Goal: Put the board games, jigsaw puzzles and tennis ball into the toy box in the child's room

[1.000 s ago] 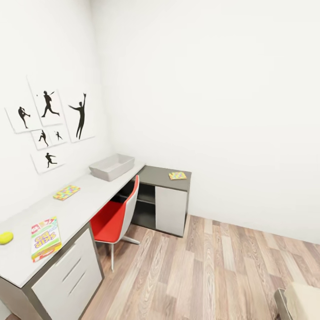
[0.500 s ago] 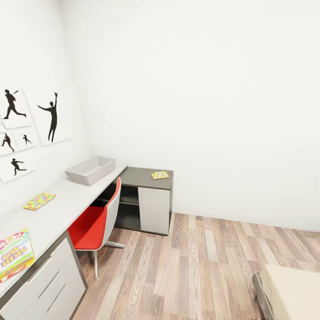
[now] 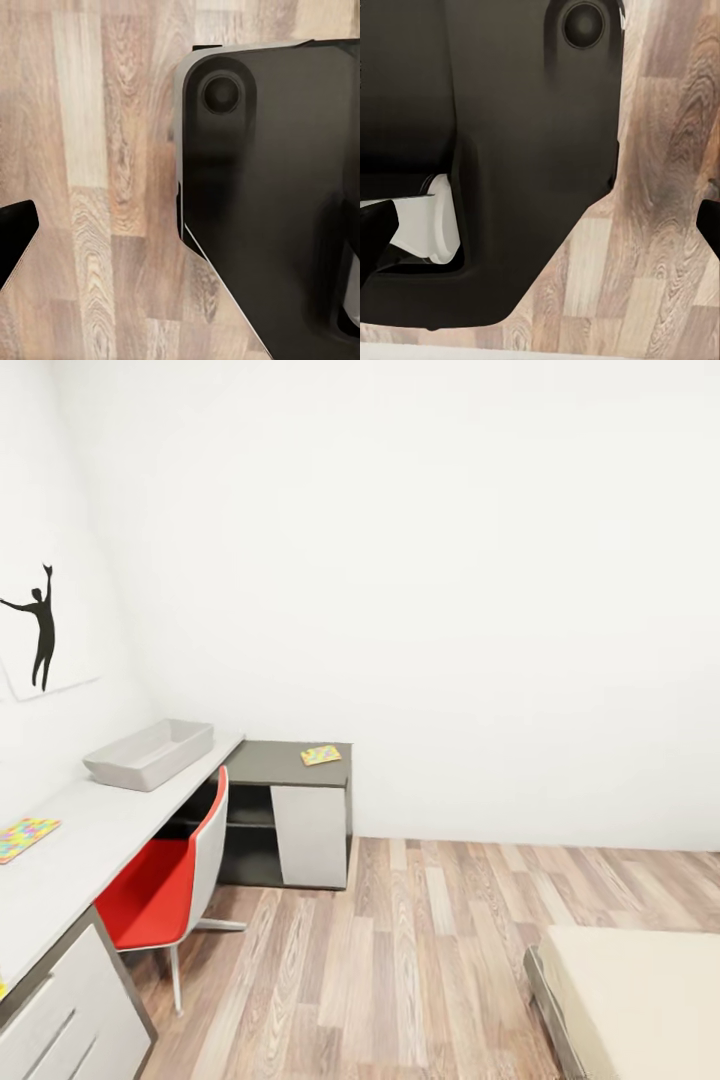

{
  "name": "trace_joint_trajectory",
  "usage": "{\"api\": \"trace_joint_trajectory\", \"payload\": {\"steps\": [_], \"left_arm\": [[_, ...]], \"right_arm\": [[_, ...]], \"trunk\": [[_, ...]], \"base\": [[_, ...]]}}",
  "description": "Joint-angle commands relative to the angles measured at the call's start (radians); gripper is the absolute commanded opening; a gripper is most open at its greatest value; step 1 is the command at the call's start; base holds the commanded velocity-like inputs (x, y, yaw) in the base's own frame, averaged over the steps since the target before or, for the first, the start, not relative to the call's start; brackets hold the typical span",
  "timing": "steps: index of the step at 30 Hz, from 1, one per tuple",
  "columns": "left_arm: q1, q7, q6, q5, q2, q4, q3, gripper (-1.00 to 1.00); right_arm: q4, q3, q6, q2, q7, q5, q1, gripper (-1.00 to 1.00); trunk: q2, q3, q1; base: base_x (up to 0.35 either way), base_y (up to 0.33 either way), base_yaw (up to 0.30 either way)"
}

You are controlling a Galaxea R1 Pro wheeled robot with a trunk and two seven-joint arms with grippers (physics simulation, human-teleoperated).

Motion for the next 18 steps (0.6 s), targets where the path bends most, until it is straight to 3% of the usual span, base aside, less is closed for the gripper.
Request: {"api": "trace_joint_trajectory", "payload": {"steps": [1,8,18], "left_arm": [[0.0,0.003,-0.003,-0.001,0.0,0.001,-0.001,1.0],[0.0,0.003,-0.003,-0.001,0.001,0.001,0.001,1.0],[0.0,0.003,-0.003,-0.001,0.0,0.001,0.003,1.0]], "right_arm": [[0.0,0.0,-0.003,0.0,0.001,-0.001,0.0,1.0],[0.0,0.002,-0.007,0.005,0.002,0.003,0.0,1.0],[0.0,0.0,-0.038,0.011,-0.009,0.002,0.0,1.0]], "trunk": [[-0.001,0.0,0.0],[-0.001,-0.003,0.0],[-0.001,-0.004,0.0]], "base": [[0.0,0.0,-0.254],[0.0,0.0,-0.187],[0.0,0.0,-0.03]]}}
